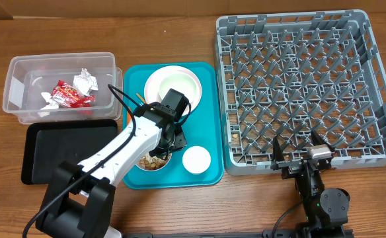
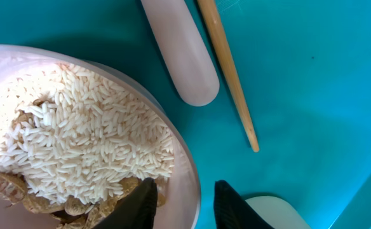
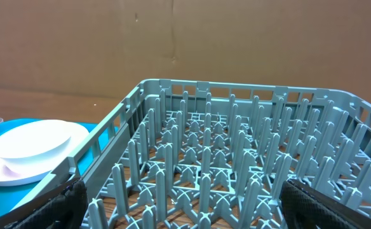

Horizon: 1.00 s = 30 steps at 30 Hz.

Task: Sort waste into correct bins and load items into the dishwasher
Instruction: 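Lower the left gripper onto the pink rice bowl rim and grasp it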

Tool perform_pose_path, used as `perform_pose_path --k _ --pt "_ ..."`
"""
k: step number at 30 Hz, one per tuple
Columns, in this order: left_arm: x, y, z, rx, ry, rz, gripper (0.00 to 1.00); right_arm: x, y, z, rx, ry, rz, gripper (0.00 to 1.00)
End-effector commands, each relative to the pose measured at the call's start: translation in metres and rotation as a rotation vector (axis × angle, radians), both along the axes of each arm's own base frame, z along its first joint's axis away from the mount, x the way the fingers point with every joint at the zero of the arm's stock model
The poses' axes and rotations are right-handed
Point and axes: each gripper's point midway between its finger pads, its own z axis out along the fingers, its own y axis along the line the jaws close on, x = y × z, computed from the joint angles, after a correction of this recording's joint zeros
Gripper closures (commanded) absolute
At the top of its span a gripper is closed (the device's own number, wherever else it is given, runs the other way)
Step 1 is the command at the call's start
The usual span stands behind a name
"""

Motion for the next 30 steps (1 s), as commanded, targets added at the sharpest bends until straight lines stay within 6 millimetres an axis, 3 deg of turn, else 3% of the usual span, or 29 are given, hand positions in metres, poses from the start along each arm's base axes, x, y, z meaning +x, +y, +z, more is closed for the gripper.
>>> perform_pose_path --k 1,30 --pt "-0.0058 -0.0006 -0.0049 0.008 0.018 -0.032 0.68 0.0002 -0.0011 -0.0016 -0.004 -0.006 -0.005 0.00" --pt "-0.0015 -0.0008 -0.0063 0.024 -0.004 -0.060 0.74 0.0002 -0.0010 -0.0016 -0.004 -0.006 -0.005 0.00"
